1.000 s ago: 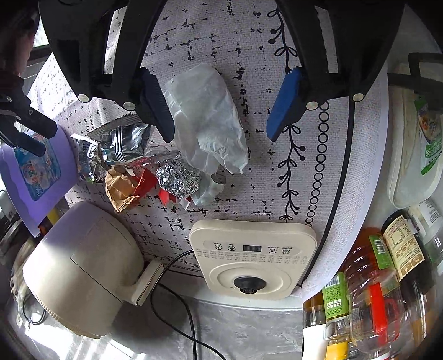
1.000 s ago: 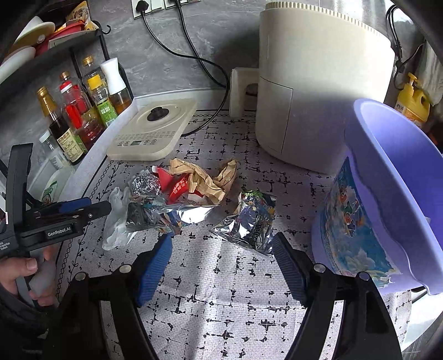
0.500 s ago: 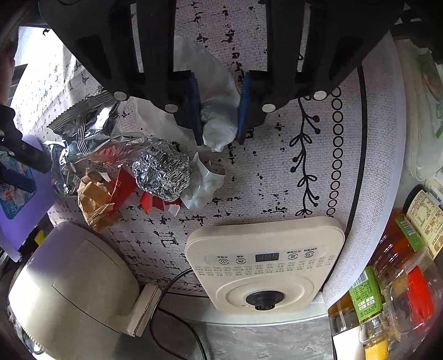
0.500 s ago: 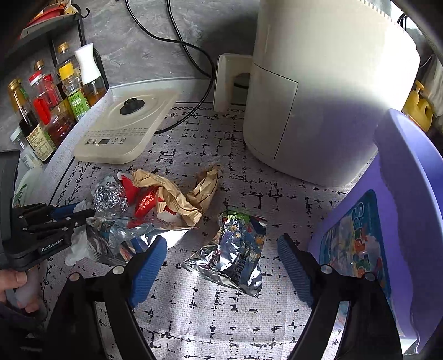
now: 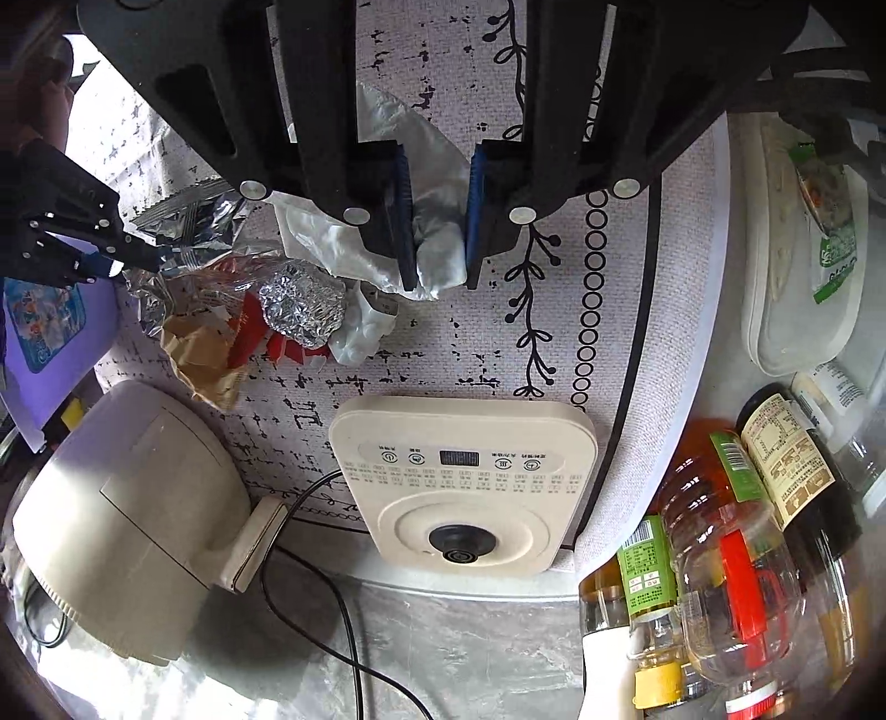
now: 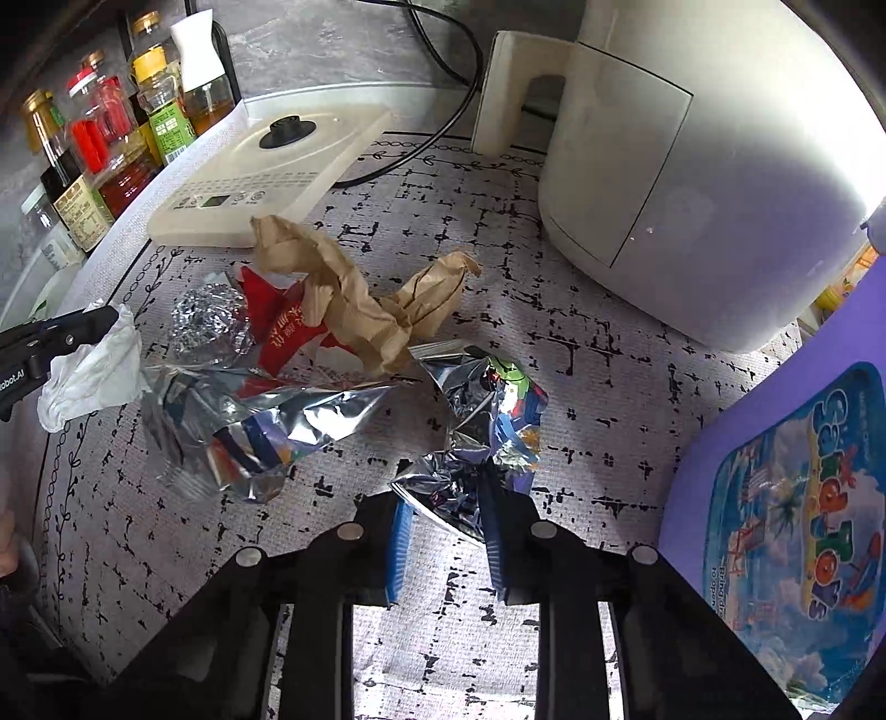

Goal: Collect trash
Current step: 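Carry the foil wrapper over the purple bucket with the right tool while the left holds the bag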

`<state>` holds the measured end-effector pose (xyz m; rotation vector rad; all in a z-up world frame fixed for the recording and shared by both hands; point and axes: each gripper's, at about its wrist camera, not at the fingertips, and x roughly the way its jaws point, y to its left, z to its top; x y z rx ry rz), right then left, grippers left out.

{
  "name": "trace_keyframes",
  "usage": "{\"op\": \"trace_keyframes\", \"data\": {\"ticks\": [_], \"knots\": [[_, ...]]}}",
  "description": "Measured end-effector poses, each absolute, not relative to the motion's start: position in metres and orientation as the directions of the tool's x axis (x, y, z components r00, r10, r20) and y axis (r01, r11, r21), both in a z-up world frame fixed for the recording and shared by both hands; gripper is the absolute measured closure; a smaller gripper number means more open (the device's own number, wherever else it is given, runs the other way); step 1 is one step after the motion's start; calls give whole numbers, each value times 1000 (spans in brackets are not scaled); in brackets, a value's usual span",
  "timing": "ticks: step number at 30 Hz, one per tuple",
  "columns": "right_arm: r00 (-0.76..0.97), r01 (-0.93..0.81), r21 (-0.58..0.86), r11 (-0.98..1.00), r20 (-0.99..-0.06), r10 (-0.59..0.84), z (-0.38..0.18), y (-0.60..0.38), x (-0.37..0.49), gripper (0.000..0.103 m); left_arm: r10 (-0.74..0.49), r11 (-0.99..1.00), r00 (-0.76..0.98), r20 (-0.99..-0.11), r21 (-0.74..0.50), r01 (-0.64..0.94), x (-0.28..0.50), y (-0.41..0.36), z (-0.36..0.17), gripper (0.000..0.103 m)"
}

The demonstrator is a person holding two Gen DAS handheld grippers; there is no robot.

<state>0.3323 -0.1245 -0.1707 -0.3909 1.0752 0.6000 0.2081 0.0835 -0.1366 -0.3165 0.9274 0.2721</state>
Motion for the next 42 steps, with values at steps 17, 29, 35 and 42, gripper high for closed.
{"op": "trace_keyframes", "data": {"ticks": [17,29,35,42], "knots": [[388,-702,159,694,-732,560,-68,-160,284,85,139,922,677,-723,-155,-355,174,40,-70,87],[467,-687,179,704,-634,617,-16,-218,277,84,149,940,728,-670,-133,-314,179,0,-39,87],[519,-650,184,737,-601,608,-4,-257,283,84,155,945,747,-647,-122,-302,185,-14,-24,87],[625,-573,139,807,-564,540,10,-307,304,67,138,960,770,-623,-108,-260,197,-43,-8,87]]}}
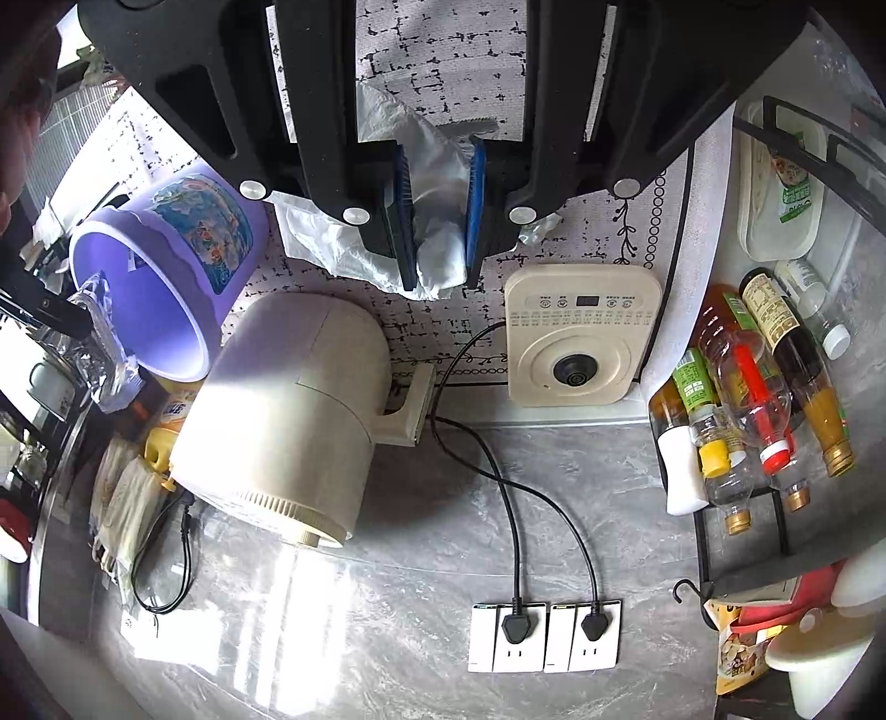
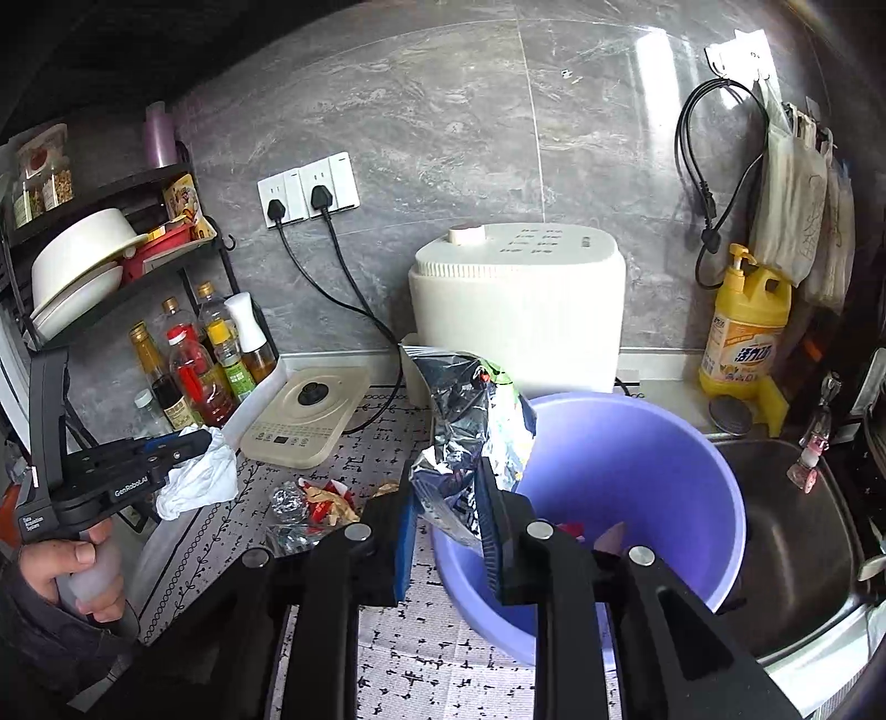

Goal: Collect trash
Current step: 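Carry the foil wrapper over the purple bucket with the right tool while the left holds the bag, then open both tools over the purple bucket, dropping the bag and foil wrapper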

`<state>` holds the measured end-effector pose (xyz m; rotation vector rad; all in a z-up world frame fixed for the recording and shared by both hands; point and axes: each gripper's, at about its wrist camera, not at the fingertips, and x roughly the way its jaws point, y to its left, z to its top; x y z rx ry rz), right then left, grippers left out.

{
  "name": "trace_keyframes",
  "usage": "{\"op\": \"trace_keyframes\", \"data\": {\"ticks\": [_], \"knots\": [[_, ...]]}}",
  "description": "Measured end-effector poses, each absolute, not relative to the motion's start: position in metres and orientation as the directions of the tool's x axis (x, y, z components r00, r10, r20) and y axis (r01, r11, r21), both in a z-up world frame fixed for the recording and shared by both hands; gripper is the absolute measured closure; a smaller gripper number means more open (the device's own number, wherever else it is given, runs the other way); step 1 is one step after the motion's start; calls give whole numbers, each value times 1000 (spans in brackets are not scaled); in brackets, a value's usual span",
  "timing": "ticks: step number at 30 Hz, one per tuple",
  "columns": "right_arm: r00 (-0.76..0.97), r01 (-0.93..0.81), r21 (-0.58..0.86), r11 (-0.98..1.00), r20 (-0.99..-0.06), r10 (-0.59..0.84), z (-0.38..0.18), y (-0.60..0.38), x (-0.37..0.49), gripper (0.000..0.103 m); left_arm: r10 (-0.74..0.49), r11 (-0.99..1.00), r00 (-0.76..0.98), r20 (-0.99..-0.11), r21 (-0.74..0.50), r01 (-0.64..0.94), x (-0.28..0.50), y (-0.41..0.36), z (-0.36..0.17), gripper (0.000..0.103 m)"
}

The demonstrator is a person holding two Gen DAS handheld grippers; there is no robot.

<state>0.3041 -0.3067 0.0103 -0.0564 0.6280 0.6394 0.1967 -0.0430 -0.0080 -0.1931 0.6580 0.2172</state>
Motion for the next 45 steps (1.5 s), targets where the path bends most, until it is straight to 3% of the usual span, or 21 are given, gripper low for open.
{"op": "trace_keyframes", "data": {"ticks": [1,2,29,30,31,32,34,38,45], "knots": [[646,-556,122,822,-559,520,13,-314,307,36,133,962,774,-620,-107,-251,199,-48,-6,87],[674,-534,113,838,-541,503,15,-324,309,28,128,965,778,-616,-105,-242,201,-54,-4,87],[790,-226,212,951,-531,306,-3,-515,286,20,-106,994,808,-580,-55,91,286,-222,24,85],[792,-217,214,952,-533,300,-4,-519,285,20,-113,994,808,-578,-57,98,288,-227,25,81],[792,-209,216,954,-535,295,-5,-522,285,20,-126,992,808,-575,-67,107,290,-229,25,70],[792,-203,218,955,-537,291,-6,-525,285,20,-141,990,808,-573,-80,116,291,-232,25,52],[792,-198,221,955,-538,289,-8,-528,284,18,-156,988,812,-562,-107,115,292,-232,24,28],[785,-217,230,949,-537,309,-10,-525,285,16,-127,990,811,-571,-118,73,288,-222,21,13],[752,-299,237,924,-537,381,-11,-492,293,11,-42,995,809,-586,-96,-18,271,-184,15,6]]}}
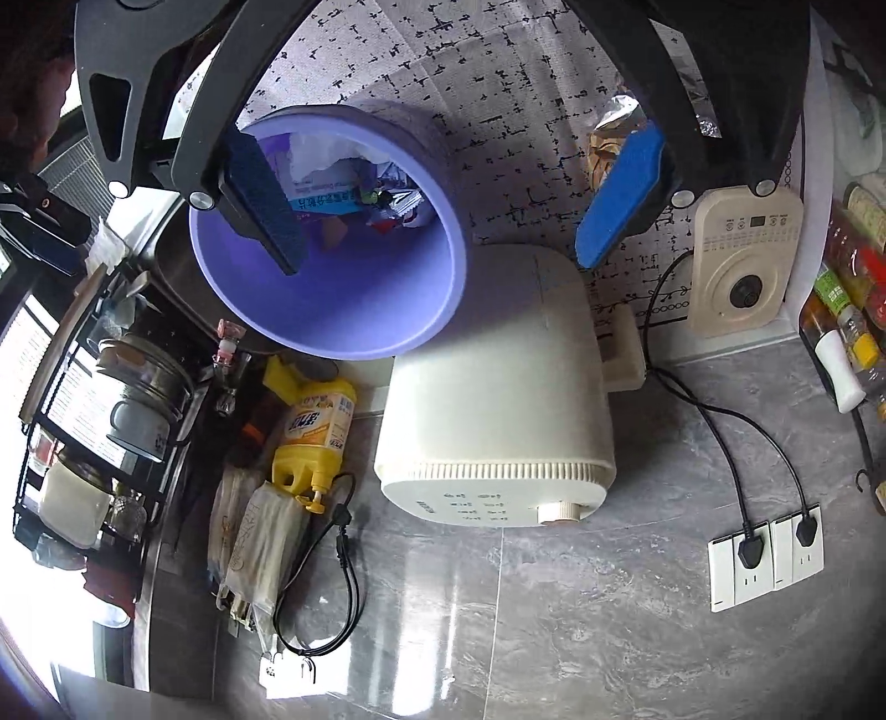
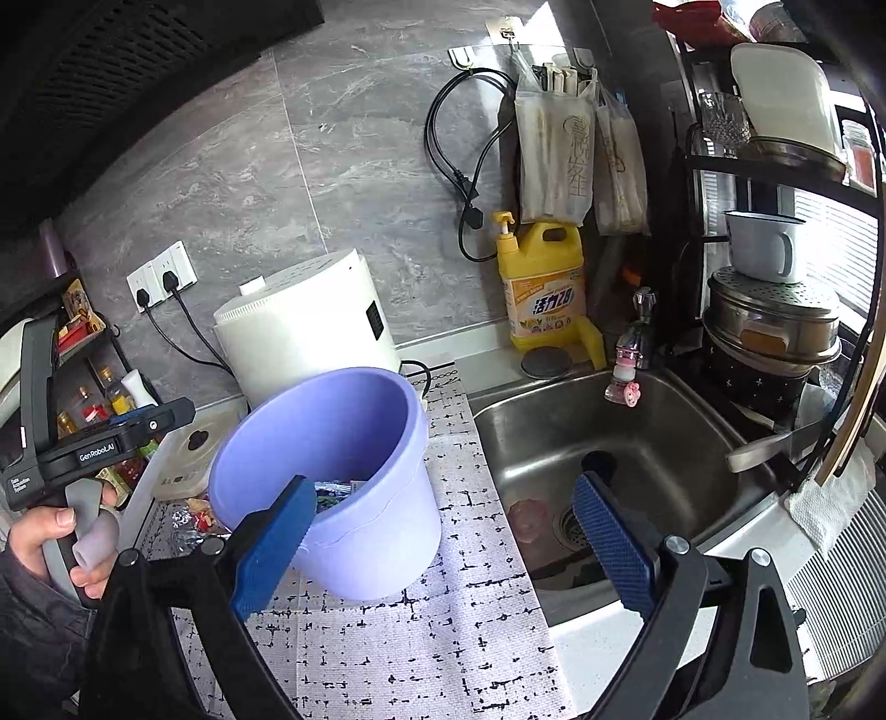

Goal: Collect trash
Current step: 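Open both tools over the purple bucket, dropping the bag and foil wrapper, then move both tools back to the remaining trash on the cloth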

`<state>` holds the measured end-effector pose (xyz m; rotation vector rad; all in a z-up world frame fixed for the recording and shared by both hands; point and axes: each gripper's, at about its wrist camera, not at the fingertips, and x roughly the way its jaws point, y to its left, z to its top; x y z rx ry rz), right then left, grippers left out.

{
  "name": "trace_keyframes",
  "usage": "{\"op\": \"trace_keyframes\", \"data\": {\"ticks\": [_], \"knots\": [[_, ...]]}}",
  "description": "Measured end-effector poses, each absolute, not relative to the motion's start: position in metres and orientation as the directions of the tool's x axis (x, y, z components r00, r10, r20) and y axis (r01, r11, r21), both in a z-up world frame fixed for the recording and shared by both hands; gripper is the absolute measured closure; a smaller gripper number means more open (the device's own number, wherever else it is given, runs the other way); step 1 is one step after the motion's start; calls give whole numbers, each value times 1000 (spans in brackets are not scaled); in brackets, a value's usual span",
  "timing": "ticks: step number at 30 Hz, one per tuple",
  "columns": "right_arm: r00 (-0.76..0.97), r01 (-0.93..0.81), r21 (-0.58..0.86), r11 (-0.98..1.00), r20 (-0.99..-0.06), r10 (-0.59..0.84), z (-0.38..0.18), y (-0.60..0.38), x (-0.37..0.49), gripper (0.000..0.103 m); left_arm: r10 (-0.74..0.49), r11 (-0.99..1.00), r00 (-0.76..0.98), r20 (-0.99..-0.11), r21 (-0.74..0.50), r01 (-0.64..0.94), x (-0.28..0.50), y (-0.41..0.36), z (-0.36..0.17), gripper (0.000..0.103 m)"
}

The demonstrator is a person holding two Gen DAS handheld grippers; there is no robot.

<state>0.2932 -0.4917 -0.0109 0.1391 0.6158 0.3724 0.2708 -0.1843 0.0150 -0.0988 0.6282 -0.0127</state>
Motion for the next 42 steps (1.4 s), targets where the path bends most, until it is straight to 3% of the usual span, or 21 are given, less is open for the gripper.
{"op": "trace_keyframes", "data": {"ticks": [13,42], "knots": [[677,-443,222,869,-552,486,-10,-406,300,8,77,979,790,-608,-106,-177,232,-103,6,6],[581,-622,142,770,-575,576,-6,-237,276,10,180,919,755,-631,-165,-357,166,48,-22,6]]}}
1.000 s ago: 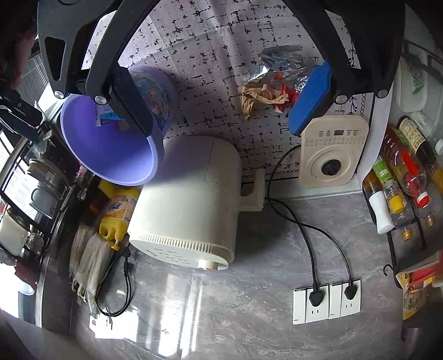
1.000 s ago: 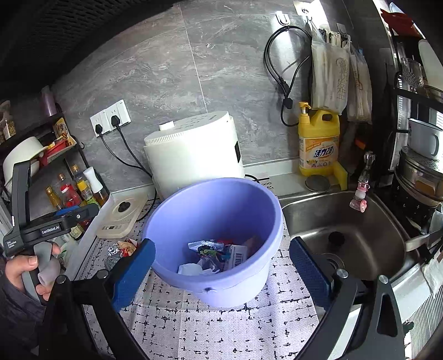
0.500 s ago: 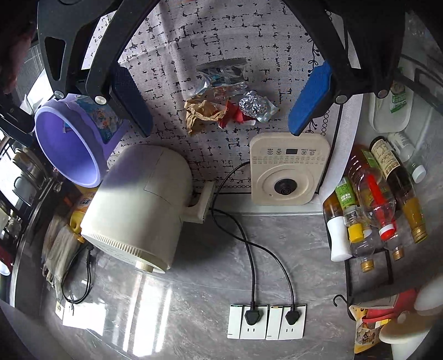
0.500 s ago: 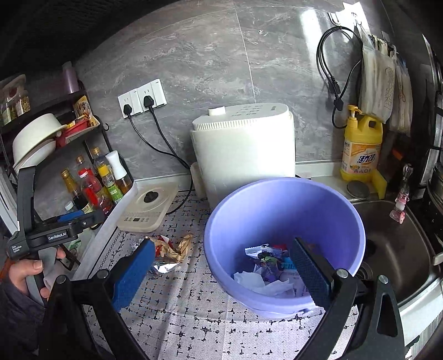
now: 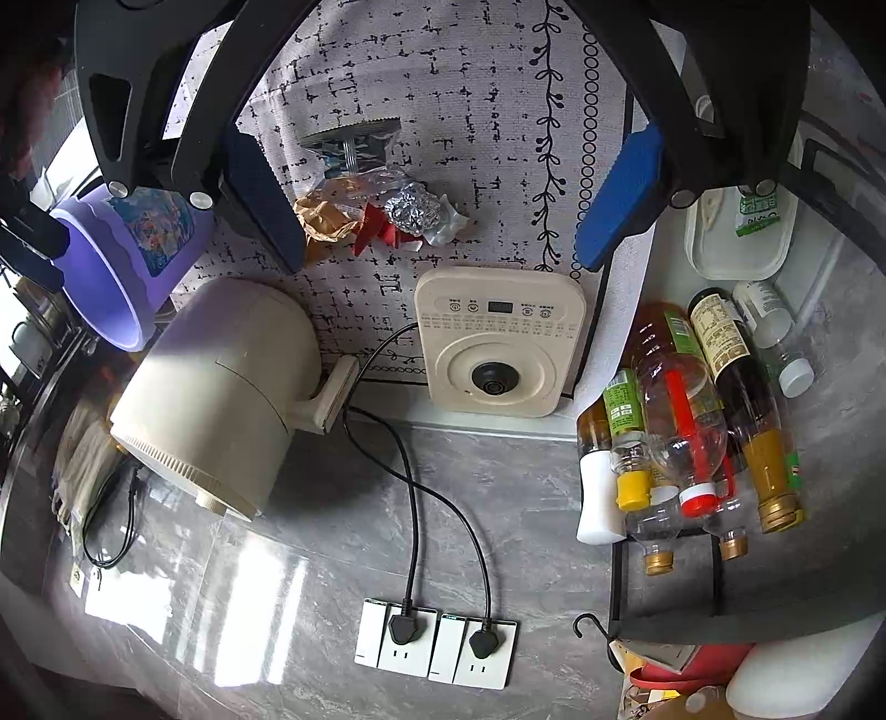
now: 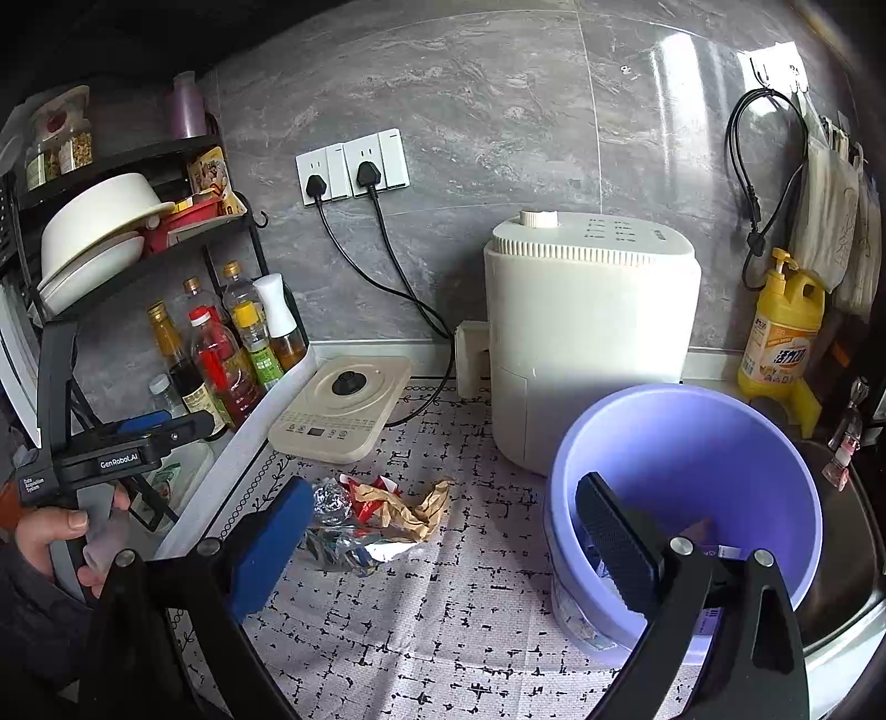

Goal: Collect trash
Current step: 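Move both tools back to the remaining trash on the cloth, then grasp the white plastic cup piece with the left tool while the right grasps the brown paper bag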

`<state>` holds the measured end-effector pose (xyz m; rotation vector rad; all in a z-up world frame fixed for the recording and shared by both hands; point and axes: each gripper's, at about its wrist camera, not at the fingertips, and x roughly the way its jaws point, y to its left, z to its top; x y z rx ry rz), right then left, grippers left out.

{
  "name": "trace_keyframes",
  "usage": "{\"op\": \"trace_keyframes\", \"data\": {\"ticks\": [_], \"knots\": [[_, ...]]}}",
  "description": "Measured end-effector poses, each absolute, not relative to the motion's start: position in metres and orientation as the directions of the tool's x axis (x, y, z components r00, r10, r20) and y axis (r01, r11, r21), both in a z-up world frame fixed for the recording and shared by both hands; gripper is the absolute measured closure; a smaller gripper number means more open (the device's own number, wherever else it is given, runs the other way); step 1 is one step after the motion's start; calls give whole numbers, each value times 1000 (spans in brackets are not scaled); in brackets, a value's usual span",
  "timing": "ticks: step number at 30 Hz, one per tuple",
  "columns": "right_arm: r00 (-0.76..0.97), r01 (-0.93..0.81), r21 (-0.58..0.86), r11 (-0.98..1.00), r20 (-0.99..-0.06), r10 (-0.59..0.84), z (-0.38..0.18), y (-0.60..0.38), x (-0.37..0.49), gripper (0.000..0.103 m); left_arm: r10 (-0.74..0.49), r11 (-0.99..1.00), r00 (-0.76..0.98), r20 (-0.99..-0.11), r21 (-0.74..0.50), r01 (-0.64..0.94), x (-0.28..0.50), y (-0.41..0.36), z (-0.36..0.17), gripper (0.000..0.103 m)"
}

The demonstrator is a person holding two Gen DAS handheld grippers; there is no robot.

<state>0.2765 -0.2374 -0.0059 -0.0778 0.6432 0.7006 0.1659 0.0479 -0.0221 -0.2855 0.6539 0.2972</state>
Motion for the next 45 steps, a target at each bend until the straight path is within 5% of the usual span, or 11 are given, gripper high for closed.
{"op": "trace_keyframes", "data": {"ticks": [8,16,22,33,41,45], "knots": [[541,-656,136,743,-601,588,-15,-208,275,17,163,915,741,-652,-182,-361,161,64,-37,6],[450,-717,129,685,-665,596,-38,-174,275,44,90,917,728,-680,-229,-327,166,65,-63,7],[421,-722,114,683,-711,563,-56,-158,282,44,10,912,698,-716,-280,-301,182,63,-88,28],[392,-728,85,680,-762,515,-78,-124,321,44,-48,921,665,-746,-291,-260,237,66,-118,30],[336,-745,65,664,-823,458,-107,-97,342,44,-56,888,614,-788,-319,-329,258,94,-152,54],[324,-744,62,665,-837,441,-118,-90,346,44,-81,882,594,-801,-335,-331,263,98,-165,55]]}}
